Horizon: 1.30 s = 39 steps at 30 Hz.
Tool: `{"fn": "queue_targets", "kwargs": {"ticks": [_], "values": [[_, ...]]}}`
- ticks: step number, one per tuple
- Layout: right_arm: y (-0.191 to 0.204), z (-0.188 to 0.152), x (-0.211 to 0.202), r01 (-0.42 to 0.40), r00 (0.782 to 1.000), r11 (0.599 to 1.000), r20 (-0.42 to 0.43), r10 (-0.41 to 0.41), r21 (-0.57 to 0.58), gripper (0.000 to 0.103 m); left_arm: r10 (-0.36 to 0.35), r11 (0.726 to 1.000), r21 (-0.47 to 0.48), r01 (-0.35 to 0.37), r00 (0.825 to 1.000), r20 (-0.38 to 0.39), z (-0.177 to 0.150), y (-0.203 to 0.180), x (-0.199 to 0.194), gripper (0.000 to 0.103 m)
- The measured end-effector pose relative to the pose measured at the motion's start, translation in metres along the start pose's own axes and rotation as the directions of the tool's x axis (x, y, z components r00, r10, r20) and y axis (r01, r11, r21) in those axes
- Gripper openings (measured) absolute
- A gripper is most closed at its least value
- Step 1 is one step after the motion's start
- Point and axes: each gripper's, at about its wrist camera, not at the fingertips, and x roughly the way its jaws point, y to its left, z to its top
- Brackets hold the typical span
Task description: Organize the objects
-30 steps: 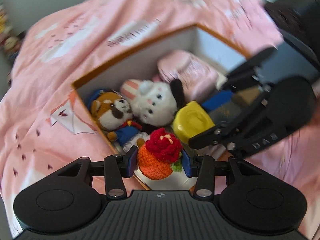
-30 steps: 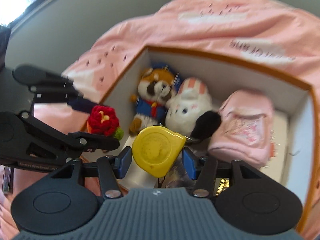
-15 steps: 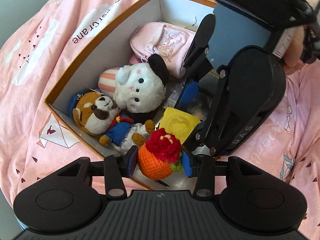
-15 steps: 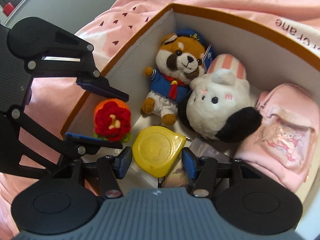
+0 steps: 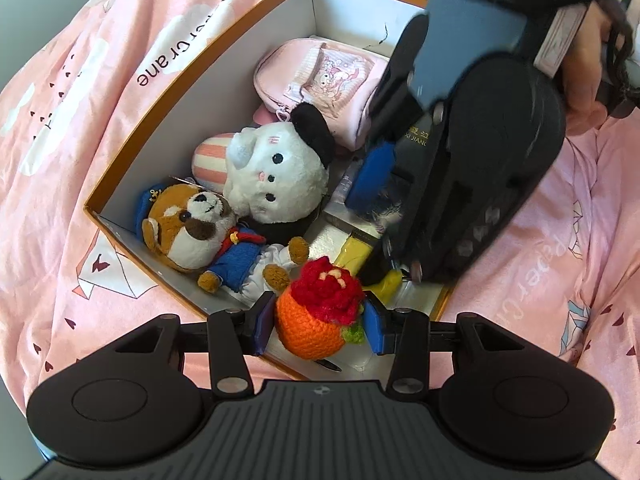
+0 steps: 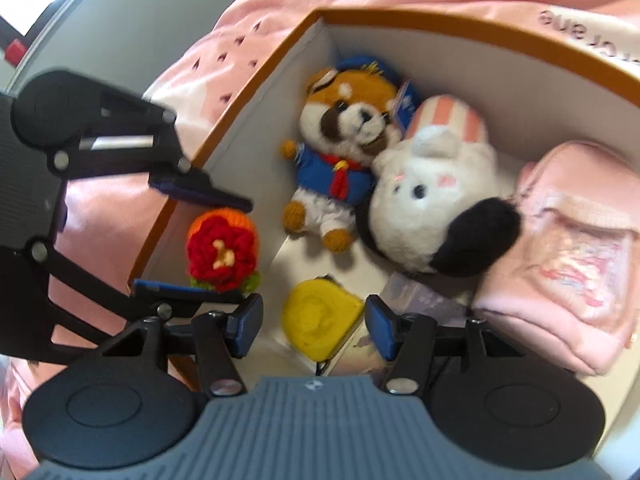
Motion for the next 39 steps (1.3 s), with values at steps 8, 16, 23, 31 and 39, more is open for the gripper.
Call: {"fn": "queue_targets", "kwargs": {"ticks": [8,16,23,31,39], "values": [[-0.006,-0.008,-0.034,0.107,0.985,0.993,0.129,-0.113,0.05,0.057,-0.071,0.992,-0.11,0.06,0.992,-0.1,0.024,0.021,0.007,0.052],[-0.012,-0.016,-0.042,0.107,0.983,0.992,0.146,-0.115,0.062,0.057,-0.029,0.999,-0.021,0.025,0.972,-0.233,0.037,0.009,0.024,0.057],[-0.01,-0.021,-0.047,0.104,0.98,0.993,0.161,-0.112,0.061,0.057,-0.011,1.0,-0.023,0.006,0.978,-0.207,0.035,0.008,0.017,0.082],[0.0,-0.029,-0.063,0.119,0.972,0.991,0.196,-0.13,0.063,0.058,0.003,0.992,-0.127,-0.005,1.0,-0.018,0.031,0.007,-0.02,0.082],[0.024,-0.044,-0.11,0.248,0.902,0.966,0.347,-0.258,0.076,0.069,0.142,0.938,-0.347,-0.014,0.928,0.346,0.021,-0.014,-0.094,0.085]]}}
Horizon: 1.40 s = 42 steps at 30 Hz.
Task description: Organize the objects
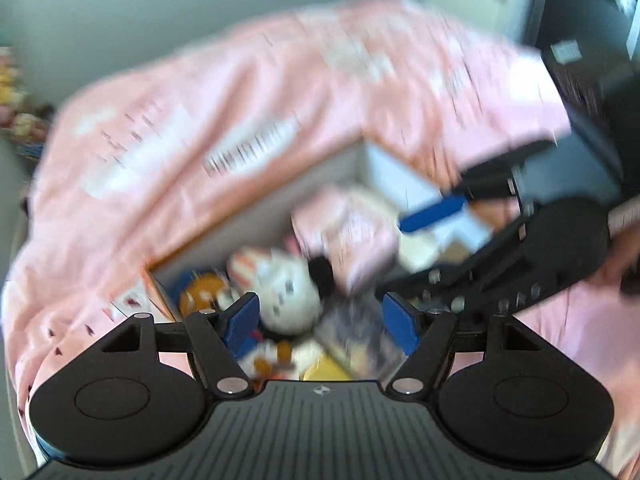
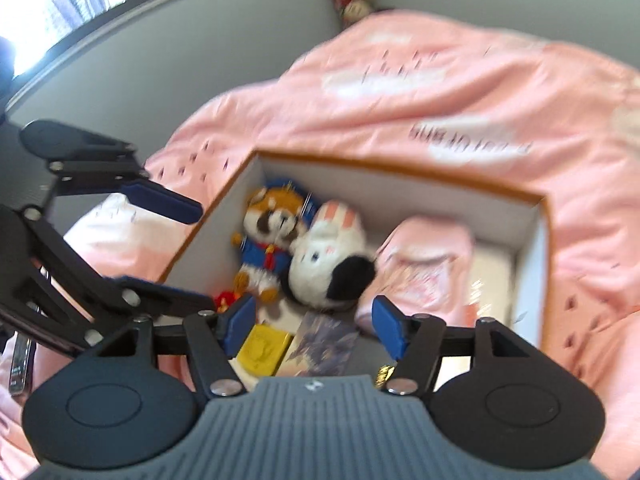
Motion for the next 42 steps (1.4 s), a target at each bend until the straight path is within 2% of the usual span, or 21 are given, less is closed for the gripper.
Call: {"fn": "queue_targets", "kwargs": {"ticks": [2,4,8,13,15,16,19,23,27,29,32,42], "values": [[0.002,-0.001,-0.018,0.041,0.997,0.999,0.064,-0.041,0.0,0.074,0.062,0.995,-0.082,-0.055,0.995,0.079,0.0,-0.01,-0.018,0.088],[0.006,-0.006,-0.037,0.1,0.985,0.995,0.142,-0.099,0.0,0.075,0.124,0.981,-0.17,-0.097,0.98,0.155,-0.006,-0.02,-0.03,0.089],[0.015,-0.021,-0.072,0.22,0.935,0.975,0.284,-0.215,0.012,0.08,0.239,0.947,-0.279,-0.157,0.926,0.291,-0.024,-0.048,-0.045,0.093],[0.026,-0.046,-0.107,0.308,0.867,0.95,0.396,-0.301,0.049,0.088,0.382,0.911,-0.293,-0.289,0.86,0.338,-0.042,-0.069,-0.05,0.093],[0.032,-0.055,-0.114,0.335,0.843,0.94,0.425,-0.329,0.064,0.091,0.408,0.898,-0.317,-0.305,0.847,0.341,-0.048,-0.069,-0.05,0.093],[0.034,-0.061,-0.118,0.345,0.832,0.936,0.437,-0.341,0.075,0.091,0.405,0.896,-0.335,-0.291,0.845,0.348,-0.052,-0.07,-0.05,0.093],[0.04,-0.077,-0.129,0.361,0.803,0.926,0.468,-0.369,0.109,0.093,0.363,0.902,-0.367,-0.228,0.86,0.358,-0.065,-0.069,-0.051,0.093],[0.048,-0.098,-0.128,0.408,0.757,0.903,0.504,-0.416,0.134,0.097,0.362,0.893,-0.393,-0.218,0.868,0.341,-0.078,-0.069,-0.046,0.093],[0.051,-0.115,-0.123,0.424,0.742,0.894,0.51,-0.436,0.147,0.098,0.362,0.886,-0.414,-0.21,0.872,0.331,-0.09,-0.068,-0.041,0.094],[0.051,-0.12,-0.12,0.419,0.744,0.894,0.506,-0.437,0.158,0.098,0.369,0.883,-0.415,-0.22,0.872,0.322,-0.094,-0.067,-0.038,0.094],[0.05,-0.123,-0.113,0.409,0.762,0.899,0.482,-0.432,0.158,0.099,0.382,0.88,-0.41,-0.239,0.87,0.312,-0.098,-0.069,-0.034,0.094],[0.054,-0.129,-0.096,0.431,0.784,0.896,0.449,-0.429,0.104,0.1,0.352,0.883,-0.415,-0.219,0.894,0.278,-0.104,-0.072,-0.023,0.094]]}}
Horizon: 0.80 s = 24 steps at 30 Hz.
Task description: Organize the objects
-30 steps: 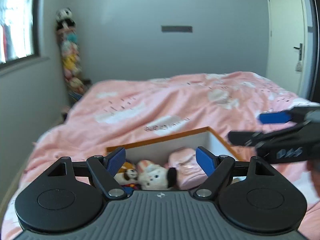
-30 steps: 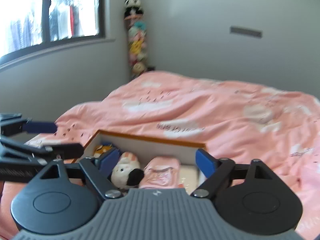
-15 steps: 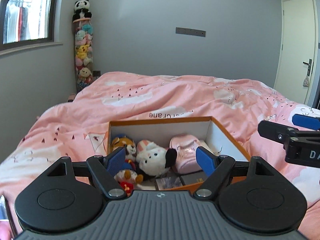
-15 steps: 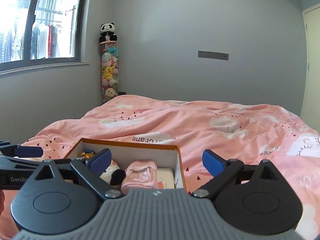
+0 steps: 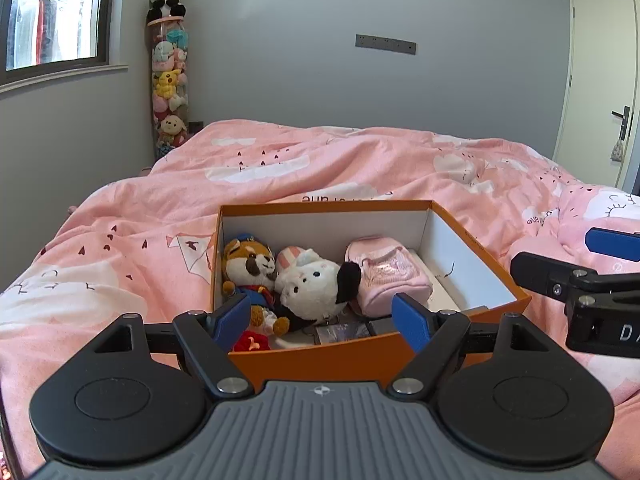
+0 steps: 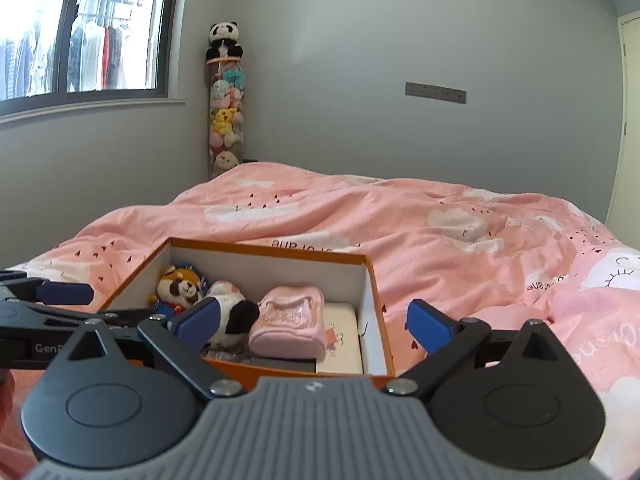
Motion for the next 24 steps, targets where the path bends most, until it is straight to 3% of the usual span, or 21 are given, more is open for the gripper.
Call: {"fn": "queue_targets", "kwargs": {"ticks": [8,24], "values": [[0.003,-0.009,0.01,0.009,0.998,1.0,-0.057,-0.009,-0.011,0.1,-0.006,1.0,0.003,0.006,1.0,-0.031,-0.005,-0.002,0.004,0.094],[0.003,-0.012,0.013,0.008,0.997,1.0,-0.071,-0.008,0.002,0.1,0.002,1.0,0.027,-0.002,1.0,-0.017,-0.004,-0.003,0.003,0.094]]}}
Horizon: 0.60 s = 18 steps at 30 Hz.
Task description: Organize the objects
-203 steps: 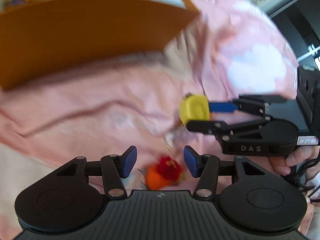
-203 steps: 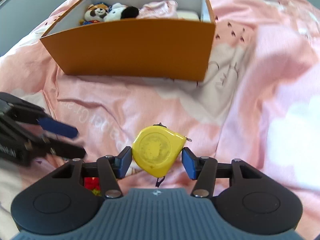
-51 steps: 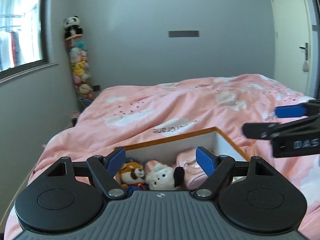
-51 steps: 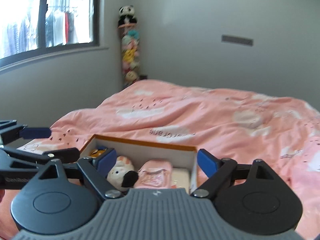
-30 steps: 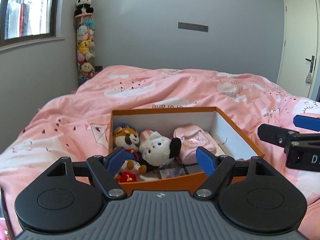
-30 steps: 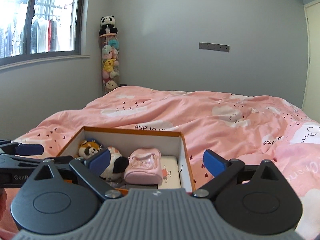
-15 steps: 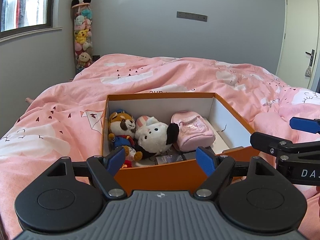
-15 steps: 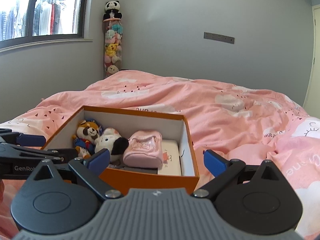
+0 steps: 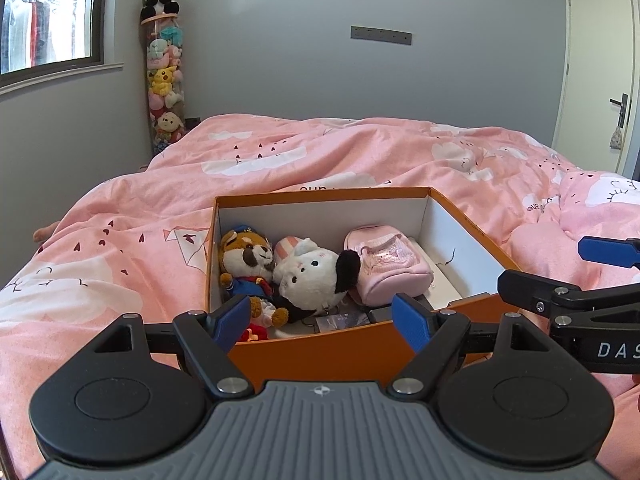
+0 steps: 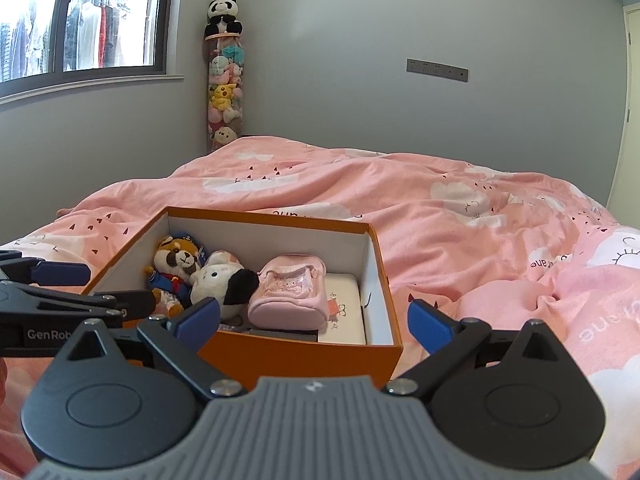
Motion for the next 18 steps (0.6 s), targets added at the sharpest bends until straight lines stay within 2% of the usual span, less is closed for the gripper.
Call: {"fn": "queue_targets", "kwargs": {"ticks": [18], "values": [[0.0013,-0.0006,-0.0005,-0.001,1.0,1.0,-0.006,0.001,0.001,0.101,-0.001,1.0,-0.018,0.0,0.999,-0.045,-0.0022,0.0044,0.0032,0.094]]}}
